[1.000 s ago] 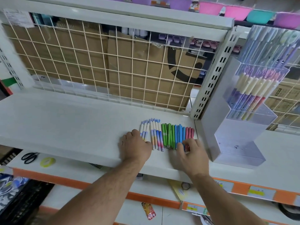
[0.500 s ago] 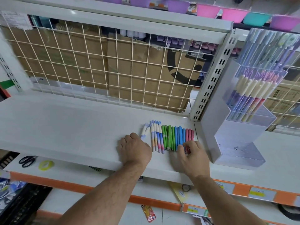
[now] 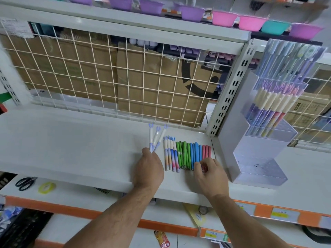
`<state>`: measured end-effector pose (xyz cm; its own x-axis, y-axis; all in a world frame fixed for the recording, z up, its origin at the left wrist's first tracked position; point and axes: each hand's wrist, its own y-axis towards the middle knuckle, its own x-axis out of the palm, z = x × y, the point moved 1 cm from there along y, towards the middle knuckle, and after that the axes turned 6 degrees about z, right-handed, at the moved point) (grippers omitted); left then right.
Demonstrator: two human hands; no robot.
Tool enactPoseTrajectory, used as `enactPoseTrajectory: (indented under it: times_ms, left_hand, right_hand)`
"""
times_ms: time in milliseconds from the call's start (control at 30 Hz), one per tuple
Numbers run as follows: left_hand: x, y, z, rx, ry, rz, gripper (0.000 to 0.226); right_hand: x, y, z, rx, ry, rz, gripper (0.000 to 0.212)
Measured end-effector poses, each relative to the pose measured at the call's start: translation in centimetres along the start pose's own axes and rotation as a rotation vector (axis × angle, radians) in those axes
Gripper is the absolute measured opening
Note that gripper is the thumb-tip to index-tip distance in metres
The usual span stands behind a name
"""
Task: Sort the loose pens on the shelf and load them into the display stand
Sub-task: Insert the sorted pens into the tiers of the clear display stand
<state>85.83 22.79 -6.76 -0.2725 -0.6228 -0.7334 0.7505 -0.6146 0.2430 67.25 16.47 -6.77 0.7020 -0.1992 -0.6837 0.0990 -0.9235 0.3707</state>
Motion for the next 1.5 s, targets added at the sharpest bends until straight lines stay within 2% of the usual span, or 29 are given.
enactPoseTrajectory:
  times_ms: [133,233,433,567,767,1000,1133,1200,1333,1500]
  left_hand:
    - [-0.9,-0.2,0.2,0.053,-0.296,-0.088,0.015]
    - [-1.4,-0.4,1.1,0.056,-0.475,-0.141,0.013]
    - [0.5,-3.6,5.0,0.046,-0.697,-0.286,0.013]
    - [1.2,-6.6,9.0,0.027,-0.84,-0.42,0.024]
    - [3.6,-9.5,15.0,0.003,-0.84,-0.5,0.019]
    - [4.8,-12.8,23.8,0.084,-0.685,-0.543,0.023]
    - [6.0,-13.3,26.6,0.057,-0.717,-0.521,0.013]
    - [6.7,-13.2,27.4,0.034,-0.726,-0.506,0.016]
    - [7.9,-12.2,28.1,-0.033,-0.785,-0.466,0.019]
    - [9.5,-10.7,27.4,-0.123,-0.825,-0.473,0.019]
  right_hand:
    - [-0.4,0.0,-0.6,0.031,0.028,-0.02,0.011]
    - [-1.2,0.6,-1.3,0.113,0.163,-0.034,0.01]
    - [-3.8,2.1,-3.0,0.132,0.406,-0.121,0.017]
    - [-6.4,3.3,-2.1,0.162,0.502,-0.174,0.024]
    - [-12.5,5.8,1.7,0.15,0.596,-0.253,0.019]
    - [-19.4,10.6,6.3,-0.016,0.493,-0.297,0.017]
    - [-21.3,12.1,8.3,-0.025,0.507,-0.325,0.008]
    - [-21.7,12.8,9.1,-0.004,0.527,-0.334,0.005]
    - [-22.3,14.5,10.0,-0.028,0.511,-0.275,0.015]
    - [-24.4,17.6,9.4,0.039,0.541,-0.178,0.024]
